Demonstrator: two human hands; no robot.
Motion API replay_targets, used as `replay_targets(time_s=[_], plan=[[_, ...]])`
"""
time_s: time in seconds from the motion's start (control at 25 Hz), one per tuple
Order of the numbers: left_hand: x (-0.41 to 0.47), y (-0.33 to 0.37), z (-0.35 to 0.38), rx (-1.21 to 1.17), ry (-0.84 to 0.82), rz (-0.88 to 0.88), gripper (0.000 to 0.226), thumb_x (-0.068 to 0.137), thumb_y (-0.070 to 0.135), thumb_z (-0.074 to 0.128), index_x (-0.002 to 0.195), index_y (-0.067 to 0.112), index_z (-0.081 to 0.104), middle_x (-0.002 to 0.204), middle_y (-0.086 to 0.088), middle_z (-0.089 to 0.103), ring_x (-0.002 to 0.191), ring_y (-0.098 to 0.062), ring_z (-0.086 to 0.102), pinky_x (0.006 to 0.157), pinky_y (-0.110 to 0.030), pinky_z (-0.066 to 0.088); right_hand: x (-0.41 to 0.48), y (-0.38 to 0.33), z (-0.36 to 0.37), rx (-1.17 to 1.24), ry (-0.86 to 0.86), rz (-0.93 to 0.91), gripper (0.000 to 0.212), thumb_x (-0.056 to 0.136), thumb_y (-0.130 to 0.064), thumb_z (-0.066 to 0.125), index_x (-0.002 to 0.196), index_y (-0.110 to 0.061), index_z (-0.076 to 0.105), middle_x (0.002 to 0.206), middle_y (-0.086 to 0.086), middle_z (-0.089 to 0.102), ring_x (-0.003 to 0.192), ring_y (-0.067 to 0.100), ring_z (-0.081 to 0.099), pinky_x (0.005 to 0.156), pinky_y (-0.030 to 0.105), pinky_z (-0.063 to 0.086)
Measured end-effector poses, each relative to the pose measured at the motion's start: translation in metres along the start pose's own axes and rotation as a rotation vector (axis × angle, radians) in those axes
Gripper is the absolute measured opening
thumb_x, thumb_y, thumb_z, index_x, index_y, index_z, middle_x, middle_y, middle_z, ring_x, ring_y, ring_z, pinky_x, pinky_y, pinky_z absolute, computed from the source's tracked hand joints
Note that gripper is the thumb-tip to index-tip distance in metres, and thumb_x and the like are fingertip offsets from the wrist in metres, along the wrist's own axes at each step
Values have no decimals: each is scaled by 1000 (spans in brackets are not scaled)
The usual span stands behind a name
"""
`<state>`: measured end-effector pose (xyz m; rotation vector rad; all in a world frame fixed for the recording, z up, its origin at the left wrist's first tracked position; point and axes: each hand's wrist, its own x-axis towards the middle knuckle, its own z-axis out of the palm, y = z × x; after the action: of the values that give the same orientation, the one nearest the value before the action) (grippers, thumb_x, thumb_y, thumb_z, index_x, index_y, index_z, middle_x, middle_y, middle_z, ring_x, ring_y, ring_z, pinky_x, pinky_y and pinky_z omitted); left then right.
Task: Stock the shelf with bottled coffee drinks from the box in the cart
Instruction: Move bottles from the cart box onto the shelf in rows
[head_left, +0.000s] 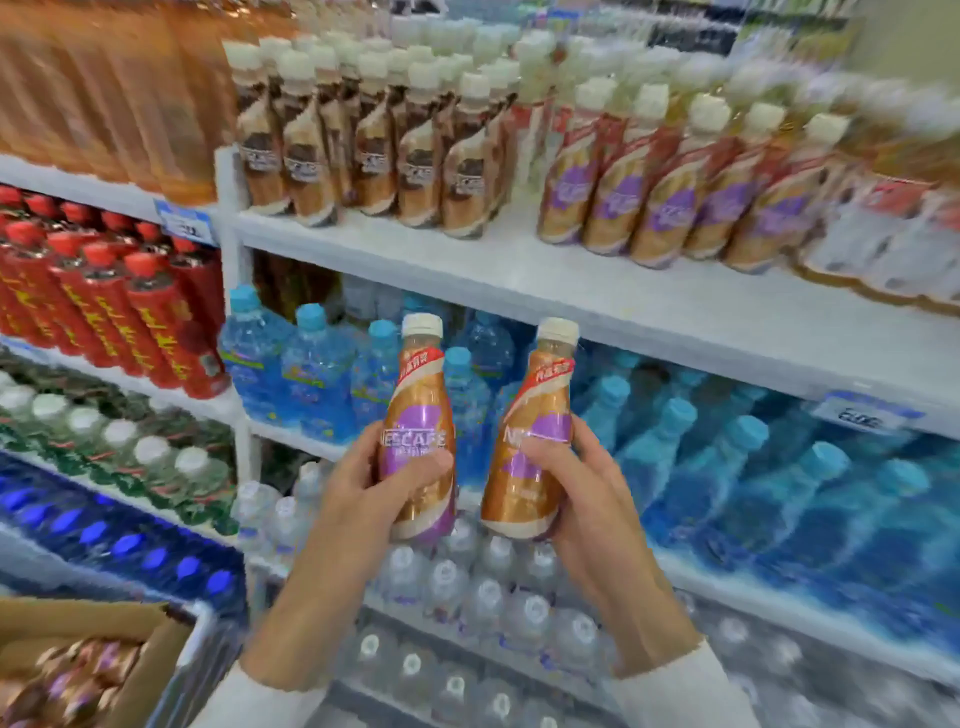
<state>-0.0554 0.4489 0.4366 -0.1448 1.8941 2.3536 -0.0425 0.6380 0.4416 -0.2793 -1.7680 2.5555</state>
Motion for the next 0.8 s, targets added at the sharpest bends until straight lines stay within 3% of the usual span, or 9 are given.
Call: replay_targets(time_s=[0.2, 0.28, 0.44, 0.64, 0.76, 0.8], plan=[[21, 30, 100, 44, -162, 155, 43, 61, 44, 86, 100, 28, 76, 95, -3, 78, 82, -14, 74, 68, -22, 58, 4, -83, -64, -98, 109, -180, 42, 63, -43, 82, 103, -34, 74, 101, -2, 77, 87, 13, 73, 72, 34, 58], [37, 45, 133, 74, -223, 241, 45, 69, 39, 85, 109, 22, 72, 98, 0, 79, 85, -11, 75, 70, -18, 57, 13, -114, -78, -128, 175, -274, 49, 65, -41, 84, 112, -33, 70, 102, -6, 77, 89, 11, 75, 69, 26, 58], [86, 77, 195, 177, -309, 390, 57, 75, 38, 88, 125, 26, 63, 108, 6, 77, 96, -8, 74, 77, -21, 59, 42, -161, -103, -206, 312, -457, 51, 77, -33, 84, 123, -32, 61, 103, -10, 76, 90, 6, 74, 66, 17, 57], [131, 82, 247, 379, -257, 556, 55, 77, 42, 89, 122, 35, 57, 107, 24, 66, 93, 18, 62, 71, -4, 52, 78, -184, -128, -385, 434, -522, 64, 82, -28, 84, 133, -32, 45, 123, -9, 64, 99, -1, 67, 71, 13, 56], [146, 69, 253, 420, -208, 565, 67, 75, 40, 90, 131, 28, 57, 119, 15, 67, 103, 1, 65, 87, -15, 56, 93, -177, -139, -454, 436, -523, 63, 82, -23, 85, 129, -33, 45, 120, -12, 62, 99, -3, 66, 71, 10, 54], [149, 65, 253, 429, -206, 561, 73, 74, 40, 91, 136, 25, 56, 123, 11, 66, 106, -3, 64, 87, -13, 54, 96, -173, -142, -463, 437, -525, 62, 82, -22, 85, 129, -32, 46, 119, -14, 62, 98, -4, 66, 71, 10, 54]])
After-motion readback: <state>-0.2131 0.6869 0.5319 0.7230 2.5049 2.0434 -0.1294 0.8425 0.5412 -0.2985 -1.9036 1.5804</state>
